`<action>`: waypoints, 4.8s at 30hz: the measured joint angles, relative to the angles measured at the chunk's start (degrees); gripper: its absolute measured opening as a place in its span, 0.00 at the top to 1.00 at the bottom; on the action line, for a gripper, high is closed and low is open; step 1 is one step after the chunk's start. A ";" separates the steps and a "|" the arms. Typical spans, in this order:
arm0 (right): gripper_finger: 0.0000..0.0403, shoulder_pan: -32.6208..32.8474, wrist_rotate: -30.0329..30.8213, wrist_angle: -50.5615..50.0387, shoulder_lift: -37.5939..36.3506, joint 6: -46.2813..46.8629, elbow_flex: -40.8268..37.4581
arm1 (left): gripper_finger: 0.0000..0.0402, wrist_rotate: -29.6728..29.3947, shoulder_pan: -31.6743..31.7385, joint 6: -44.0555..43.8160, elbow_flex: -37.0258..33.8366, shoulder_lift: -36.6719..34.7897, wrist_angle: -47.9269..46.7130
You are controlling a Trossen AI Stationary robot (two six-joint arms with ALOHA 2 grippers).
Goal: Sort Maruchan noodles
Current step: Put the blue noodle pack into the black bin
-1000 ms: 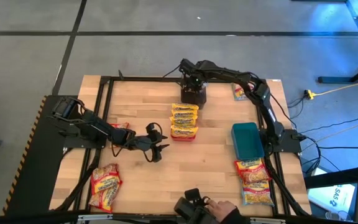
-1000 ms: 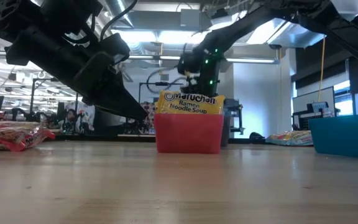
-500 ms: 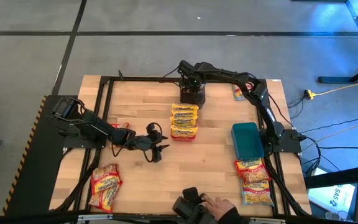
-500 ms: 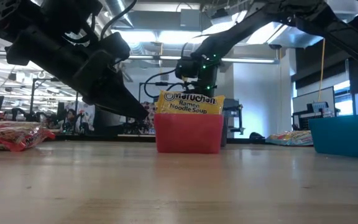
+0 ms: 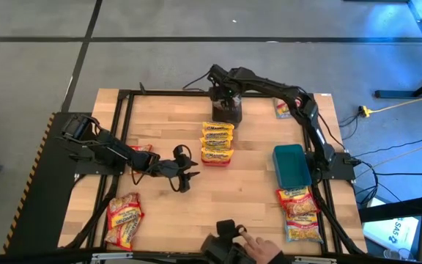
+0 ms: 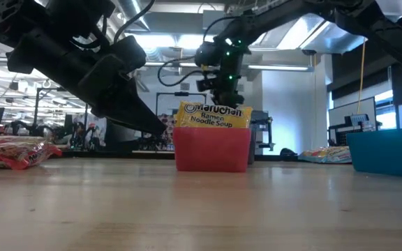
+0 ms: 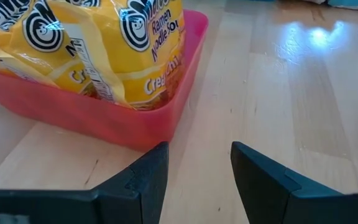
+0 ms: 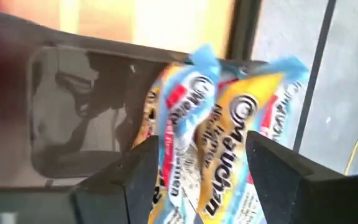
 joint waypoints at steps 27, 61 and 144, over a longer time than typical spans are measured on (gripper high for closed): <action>0.47 3.61 5.53 1.08 -8.22 8.35 -1.40 | 0.58 0.20 -0.86 -1.21 0.02 0.00 2.29; 0.47 57.91 2.31 -7.02 -54.93 78.49 -52.90 | 0.58 0.68 -10.36 -5.89 13.77 0.00 -15.24; 0.92 60.60 10.58 39.76 -42.72 74.02 -65.84 | 0.58 -6.08 -16.11 -4.25 20.37 15.50 4.49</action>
